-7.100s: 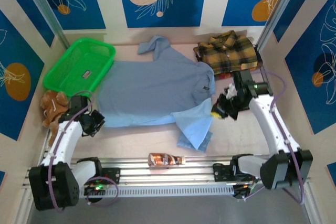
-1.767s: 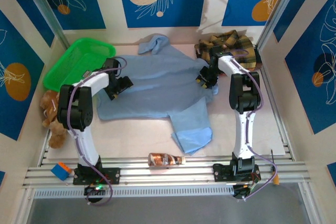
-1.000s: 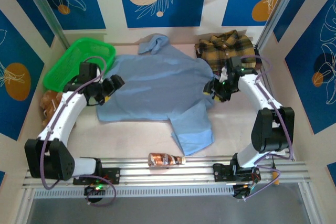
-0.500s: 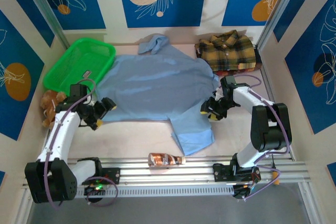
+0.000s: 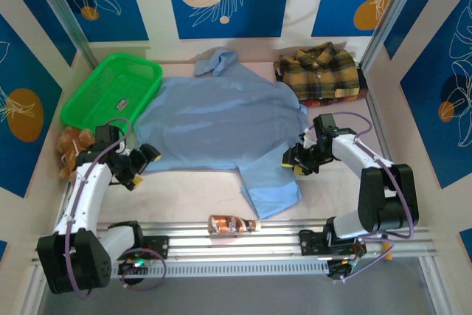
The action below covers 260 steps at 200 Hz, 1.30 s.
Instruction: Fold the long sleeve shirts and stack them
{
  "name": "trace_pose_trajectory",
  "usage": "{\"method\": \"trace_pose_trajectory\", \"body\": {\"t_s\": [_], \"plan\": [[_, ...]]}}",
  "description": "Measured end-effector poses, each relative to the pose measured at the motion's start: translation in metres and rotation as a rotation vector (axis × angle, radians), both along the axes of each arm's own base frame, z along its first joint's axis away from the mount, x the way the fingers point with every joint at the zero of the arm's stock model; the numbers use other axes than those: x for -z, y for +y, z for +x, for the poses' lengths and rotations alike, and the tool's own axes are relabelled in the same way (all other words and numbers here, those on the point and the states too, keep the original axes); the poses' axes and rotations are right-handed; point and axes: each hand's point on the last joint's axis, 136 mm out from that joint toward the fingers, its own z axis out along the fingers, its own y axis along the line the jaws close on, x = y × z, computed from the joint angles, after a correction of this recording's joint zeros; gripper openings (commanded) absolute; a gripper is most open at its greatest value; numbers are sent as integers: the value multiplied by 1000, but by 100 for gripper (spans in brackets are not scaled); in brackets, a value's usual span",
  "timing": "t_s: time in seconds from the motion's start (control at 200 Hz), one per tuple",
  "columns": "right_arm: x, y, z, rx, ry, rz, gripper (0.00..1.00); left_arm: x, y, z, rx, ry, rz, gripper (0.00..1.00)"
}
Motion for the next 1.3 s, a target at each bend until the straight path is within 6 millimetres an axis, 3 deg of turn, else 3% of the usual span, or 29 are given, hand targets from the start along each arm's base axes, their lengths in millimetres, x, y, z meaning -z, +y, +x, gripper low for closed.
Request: {"method": "trace_pose_trajectory", "body": {"t_s": [0.325, 0.48, 0.705, 0.86, 1.09, 1.301], "plan": [[-8, 2, -4, -2, -12, 17, 0, 9, 18, -3, -76, 26, 21, 91], [-27, 1, -6, -2, -40, 20, 0, 17, 28, -3, -115, 49, 31, 78], [-54, 2, -9, -2, -76, 33, 0, 34, 33, 15, -149, 63, 17, 62], [-59, 3, -15, 0, -63, 42, 0, 54, 35, 24, -165, 96, 6, 60], [-62, 5, -20, 2, -47, 50, 0, 71, 35, 21, -183, 135, 1, 58], [-69, 14, -29, -25, -41, 73, 0, 86, 42, 30, -225, 141, 14, 48]]}}
